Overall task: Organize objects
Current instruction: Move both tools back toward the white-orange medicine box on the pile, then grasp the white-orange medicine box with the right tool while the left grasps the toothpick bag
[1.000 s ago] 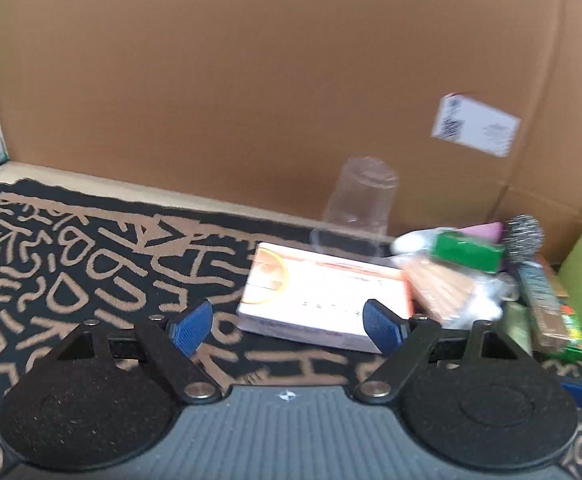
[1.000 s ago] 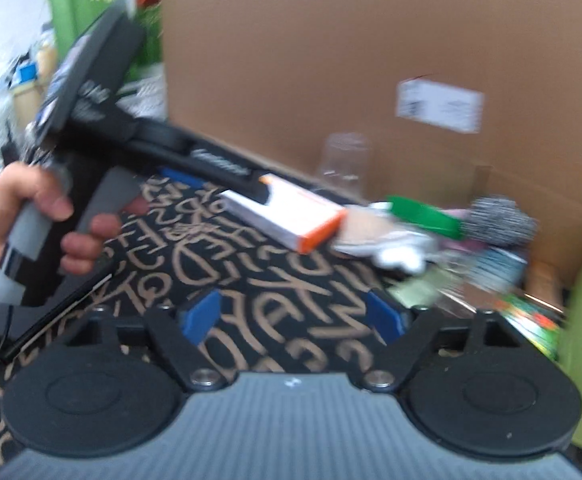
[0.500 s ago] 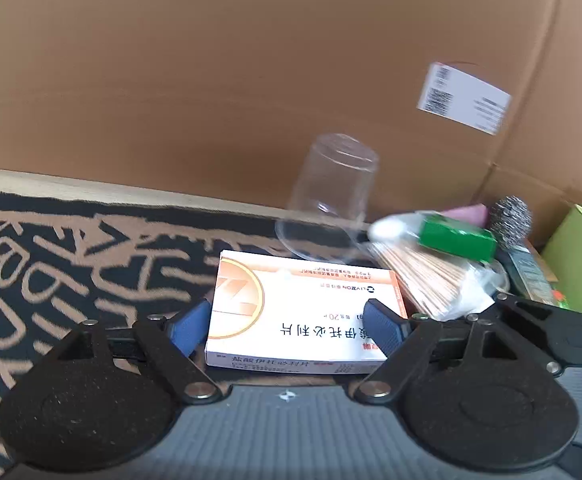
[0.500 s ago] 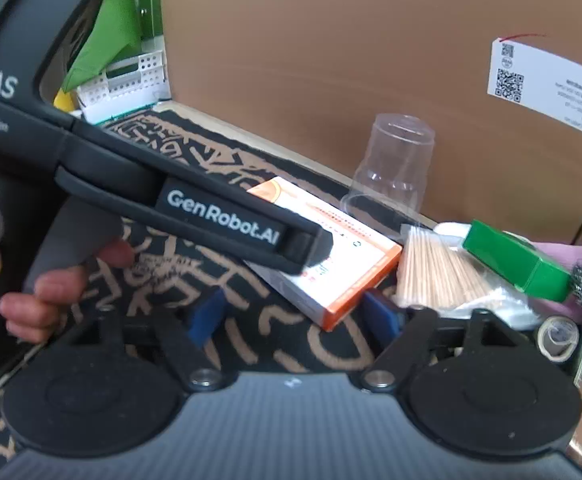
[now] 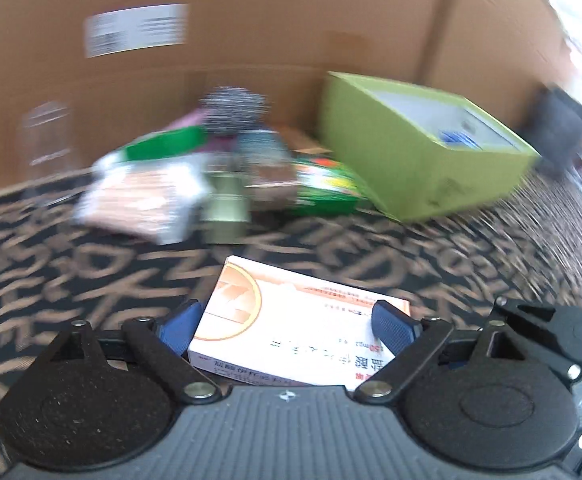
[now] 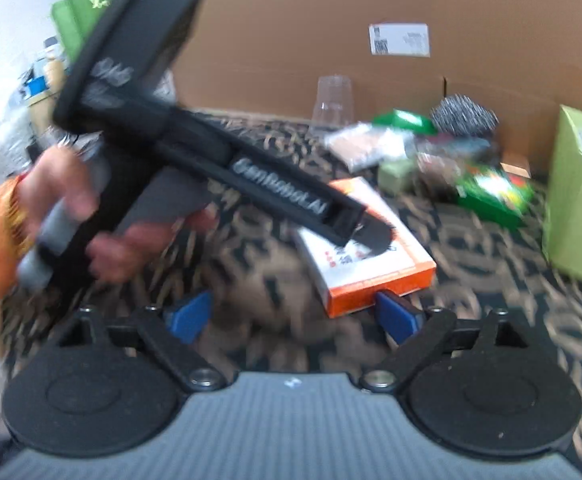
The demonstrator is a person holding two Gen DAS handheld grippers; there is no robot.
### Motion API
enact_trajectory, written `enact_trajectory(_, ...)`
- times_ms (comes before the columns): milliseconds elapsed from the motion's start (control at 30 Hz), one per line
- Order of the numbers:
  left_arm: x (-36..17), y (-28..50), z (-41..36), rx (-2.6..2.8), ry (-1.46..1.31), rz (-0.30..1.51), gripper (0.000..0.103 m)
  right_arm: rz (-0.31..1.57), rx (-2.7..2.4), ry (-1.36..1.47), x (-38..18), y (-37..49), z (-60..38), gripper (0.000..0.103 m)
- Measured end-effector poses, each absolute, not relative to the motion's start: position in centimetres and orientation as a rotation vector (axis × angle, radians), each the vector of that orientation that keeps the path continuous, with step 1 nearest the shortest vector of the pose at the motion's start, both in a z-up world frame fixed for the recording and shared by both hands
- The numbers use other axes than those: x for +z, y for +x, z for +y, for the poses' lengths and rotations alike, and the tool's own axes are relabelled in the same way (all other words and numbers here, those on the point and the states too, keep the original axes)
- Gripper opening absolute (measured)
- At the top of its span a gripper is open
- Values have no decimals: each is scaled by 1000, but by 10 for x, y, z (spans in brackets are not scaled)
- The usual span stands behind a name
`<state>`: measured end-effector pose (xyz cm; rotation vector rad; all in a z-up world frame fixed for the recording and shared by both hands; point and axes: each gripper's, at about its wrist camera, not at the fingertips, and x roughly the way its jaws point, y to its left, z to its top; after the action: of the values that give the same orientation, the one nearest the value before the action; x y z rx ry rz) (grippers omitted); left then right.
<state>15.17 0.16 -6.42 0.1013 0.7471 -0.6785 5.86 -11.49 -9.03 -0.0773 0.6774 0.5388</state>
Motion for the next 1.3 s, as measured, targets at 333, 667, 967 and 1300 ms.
enact_trajectory(333,-46,168,24,-433,53,691,93,617,451,-91,-84,90,-132,97)
enact_trajectory(667,-53,246,41,-217,14,673,94,700,358,-131,-91,64,-149,69)
enact_trajectory(967,-66,305,55,-236,-98,796,93,689,308,-101,-89,35,-164,70)
enact_trajectory(1300,-66,189,40,-450,55,806,94,679,317,-101,-91,35,-166,70)
